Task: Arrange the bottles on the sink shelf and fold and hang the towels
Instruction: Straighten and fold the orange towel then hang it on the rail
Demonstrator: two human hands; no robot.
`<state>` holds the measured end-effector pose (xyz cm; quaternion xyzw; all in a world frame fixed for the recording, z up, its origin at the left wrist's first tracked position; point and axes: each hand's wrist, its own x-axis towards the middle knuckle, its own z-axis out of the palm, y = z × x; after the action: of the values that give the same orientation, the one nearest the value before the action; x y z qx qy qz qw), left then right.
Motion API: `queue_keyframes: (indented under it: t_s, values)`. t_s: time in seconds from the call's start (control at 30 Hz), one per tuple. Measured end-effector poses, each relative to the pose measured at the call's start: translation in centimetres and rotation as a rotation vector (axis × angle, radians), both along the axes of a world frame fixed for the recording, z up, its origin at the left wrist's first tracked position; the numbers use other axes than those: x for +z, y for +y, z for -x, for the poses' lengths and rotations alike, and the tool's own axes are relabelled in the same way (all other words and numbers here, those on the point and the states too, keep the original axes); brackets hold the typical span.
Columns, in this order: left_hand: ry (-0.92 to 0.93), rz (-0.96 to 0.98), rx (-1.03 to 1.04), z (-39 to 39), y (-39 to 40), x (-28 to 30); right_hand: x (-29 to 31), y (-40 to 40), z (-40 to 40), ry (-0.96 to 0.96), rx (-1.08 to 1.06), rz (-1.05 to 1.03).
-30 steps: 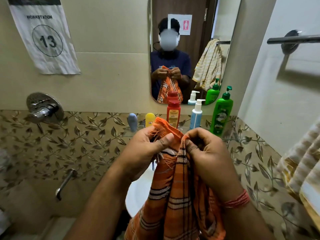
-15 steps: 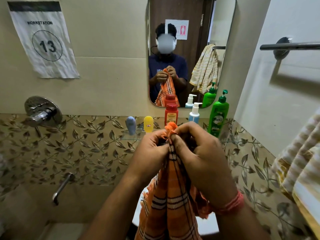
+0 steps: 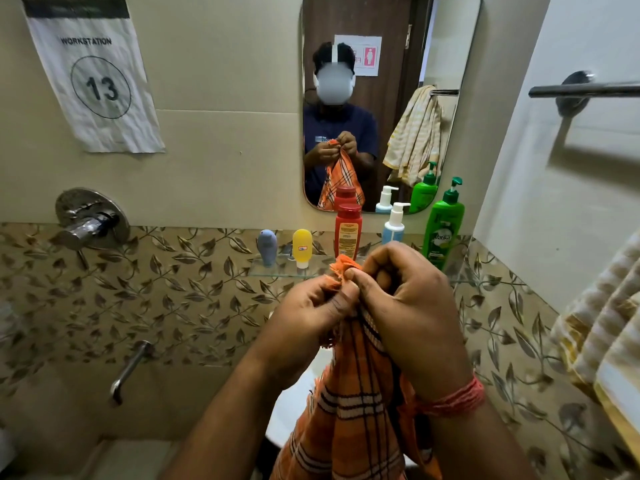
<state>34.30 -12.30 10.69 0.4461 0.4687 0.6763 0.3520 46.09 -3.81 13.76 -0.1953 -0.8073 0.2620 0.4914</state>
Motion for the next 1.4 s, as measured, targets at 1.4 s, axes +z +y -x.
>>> queue_keyframes:
  t_s: [1.4]
  values:
    - [-0.141, -0.090, 0.818, 4.8, 1.0, 4.2, -10.3, 2.2, -0.9, -1.048, 0.231, -0.225]
